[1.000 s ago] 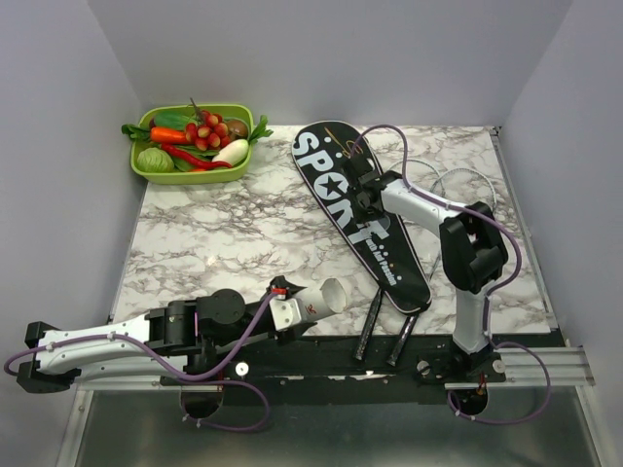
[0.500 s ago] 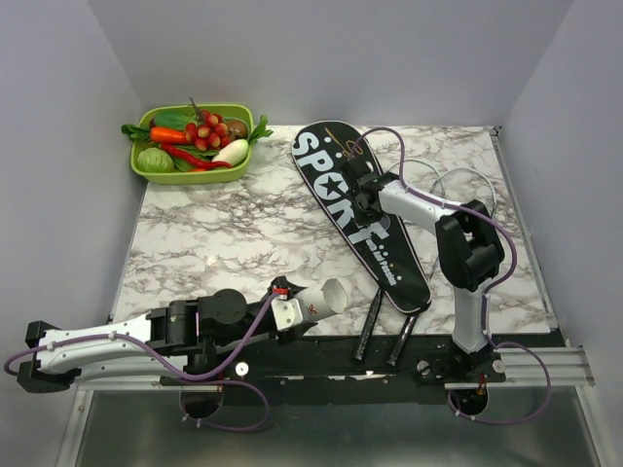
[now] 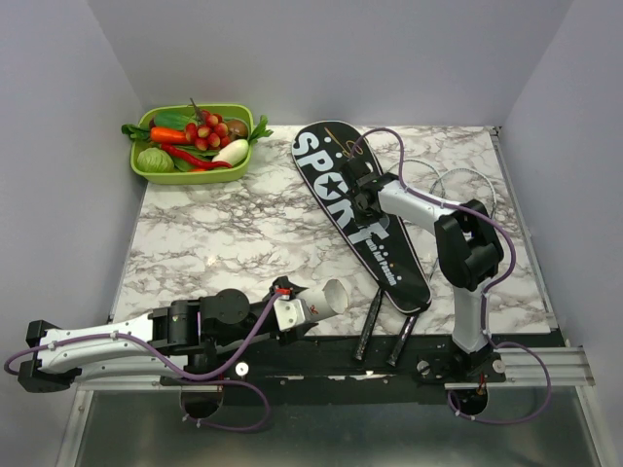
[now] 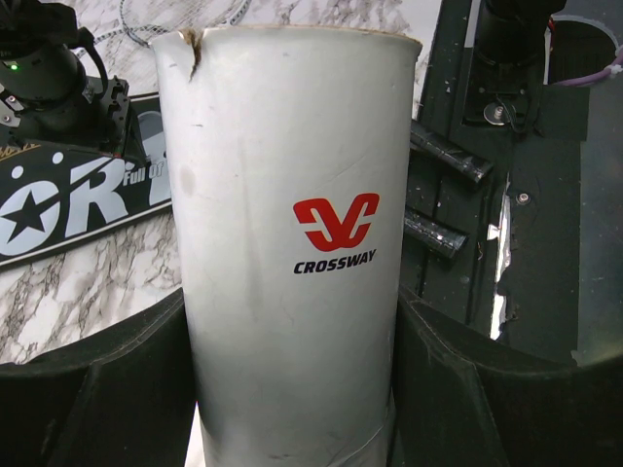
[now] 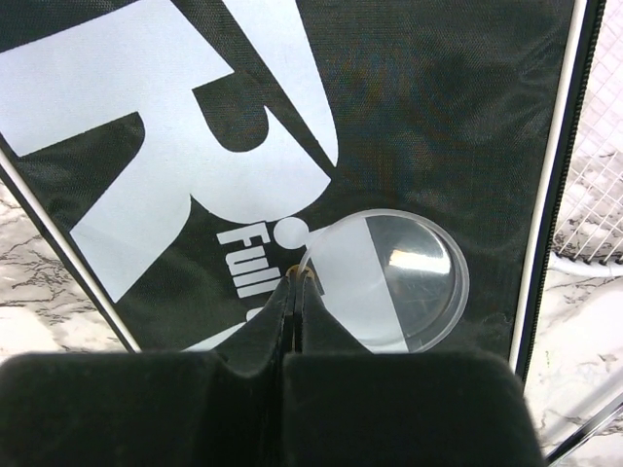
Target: Pack up the badminton gear
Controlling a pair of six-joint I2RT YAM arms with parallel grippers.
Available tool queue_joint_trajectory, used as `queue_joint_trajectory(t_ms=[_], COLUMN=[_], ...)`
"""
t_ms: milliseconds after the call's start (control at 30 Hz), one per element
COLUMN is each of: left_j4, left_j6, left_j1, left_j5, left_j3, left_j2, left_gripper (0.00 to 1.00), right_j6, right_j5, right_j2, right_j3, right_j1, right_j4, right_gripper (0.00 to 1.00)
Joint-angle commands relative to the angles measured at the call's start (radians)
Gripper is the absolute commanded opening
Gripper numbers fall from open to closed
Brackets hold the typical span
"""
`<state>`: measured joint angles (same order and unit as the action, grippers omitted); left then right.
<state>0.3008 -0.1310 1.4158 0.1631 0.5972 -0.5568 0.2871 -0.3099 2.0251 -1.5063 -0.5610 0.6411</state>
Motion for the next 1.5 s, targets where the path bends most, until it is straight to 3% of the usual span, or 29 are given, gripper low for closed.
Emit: queue_joint_trajectory(t_ms=[0,267,600,800,933,1467], left_j4=[-0.020,-0.023,-0.026,-0.032,-0.035,-0.057], left_j6=[0.037,0.034,0.031,0.056,0.060,0.065], left_j1=[0.005,0.005,0.005,0.006,0.005,0.005], left_j5=[-0.014,-0.020,-0.039,-0.025,-0.013,0.009], left_j3=[0.026,0.023,0.019,0.019,0.016,0.006], left_j2=[-0.003,-0.037,-0.091,-0.121,-0.127,-0.098], left_gripper=[0.00,0.00,0.00,0.00,0.00,0.00], right_j6=[0.004,-0.032,-0.066,-0.019,0.021,0.167], right_j5=[-0.023,0.098,0.527,0.687,0.704,0.855], right_j2=[-0.037,-0.252,-0.709,-0.955,-1.069,-1.237], right_j3=[0.023,0.078,0.316,0.391,0.435,0.600], right_j1=[0.006,0.006,-0.013,-0.097,-0.181,-0.342], right_j4=[0.008,0.037,0.000,-0.001,-0.021,-0.199], right_gripper=[0.01,0.01,0.01,0.01,0.01,0.01])
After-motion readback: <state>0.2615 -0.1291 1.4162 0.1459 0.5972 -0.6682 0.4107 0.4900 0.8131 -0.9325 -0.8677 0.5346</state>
